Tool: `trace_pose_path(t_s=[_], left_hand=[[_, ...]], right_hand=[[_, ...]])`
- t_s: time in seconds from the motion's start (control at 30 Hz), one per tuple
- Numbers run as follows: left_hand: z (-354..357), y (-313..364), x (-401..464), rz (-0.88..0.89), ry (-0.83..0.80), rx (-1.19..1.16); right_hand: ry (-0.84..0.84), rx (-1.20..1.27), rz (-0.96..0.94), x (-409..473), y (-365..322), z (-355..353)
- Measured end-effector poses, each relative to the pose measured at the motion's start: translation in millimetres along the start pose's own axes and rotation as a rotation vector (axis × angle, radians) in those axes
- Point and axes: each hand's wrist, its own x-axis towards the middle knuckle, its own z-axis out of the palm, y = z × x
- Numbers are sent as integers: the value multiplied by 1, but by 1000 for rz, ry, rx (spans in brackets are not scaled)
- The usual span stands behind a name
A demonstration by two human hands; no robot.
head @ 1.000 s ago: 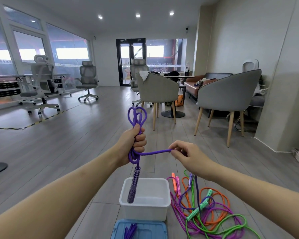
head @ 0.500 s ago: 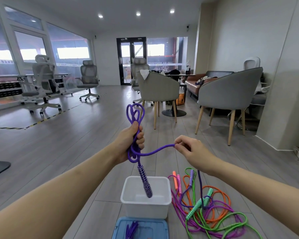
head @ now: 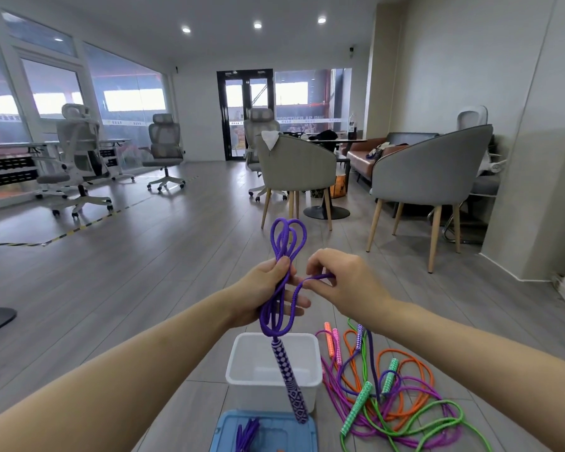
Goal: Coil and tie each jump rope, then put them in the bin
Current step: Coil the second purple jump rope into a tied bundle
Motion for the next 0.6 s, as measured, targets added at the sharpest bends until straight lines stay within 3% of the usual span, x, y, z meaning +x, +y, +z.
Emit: trace_pose_path(t_s=[0.43, 0.6], left_hand=[[-11, 4, -9, -124, -241, 373], [-27, 6, -10, -63, -159, 189]], right_hand=[[-13, -187, 1, -11, 30, -3], [124, -64, 218, -8, 37, -7]])
